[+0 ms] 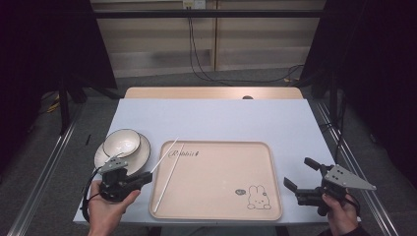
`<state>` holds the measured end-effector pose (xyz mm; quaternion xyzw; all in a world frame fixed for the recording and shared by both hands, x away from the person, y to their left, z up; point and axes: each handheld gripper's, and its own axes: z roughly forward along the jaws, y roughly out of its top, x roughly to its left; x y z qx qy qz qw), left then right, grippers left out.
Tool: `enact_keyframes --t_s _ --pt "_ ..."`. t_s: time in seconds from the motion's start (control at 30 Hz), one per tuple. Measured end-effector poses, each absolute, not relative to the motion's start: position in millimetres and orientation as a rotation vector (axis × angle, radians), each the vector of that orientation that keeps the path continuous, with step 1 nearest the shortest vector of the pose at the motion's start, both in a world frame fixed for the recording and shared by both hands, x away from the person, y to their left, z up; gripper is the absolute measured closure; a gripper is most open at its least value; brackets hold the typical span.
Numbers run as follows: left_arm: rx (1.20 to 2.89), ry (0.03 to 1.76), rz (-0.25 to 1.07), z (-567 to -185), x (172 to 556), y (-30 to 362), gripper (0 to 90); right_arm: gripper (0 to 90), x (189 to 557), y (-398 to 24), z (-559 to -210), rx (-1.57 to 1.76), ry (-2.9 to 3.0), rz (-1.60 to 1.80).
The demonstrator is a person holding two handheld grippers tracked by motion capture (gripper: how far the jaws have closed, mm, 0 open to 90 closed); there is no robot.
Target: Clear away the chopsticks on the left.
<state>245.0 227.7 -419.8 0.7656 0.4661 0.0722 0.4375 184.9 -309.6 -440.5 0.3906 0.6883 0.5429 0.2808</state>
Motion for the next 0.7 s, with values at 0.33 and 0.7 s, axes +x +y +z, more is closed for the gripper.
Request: enact_keyframes --t_s 0.33,0.7 --pt "1.909 1.214 0.194 -427.2 254.7 204.9 84.6 0.4 185.3 -309.6 -440.7 1.041 1.851 1.454" --pt "1.955 1.249 0.216 -437.1 256.7 178.5 84.6 0.4 185.5 -309.7 -441.1 1.031 1.852 1.439"
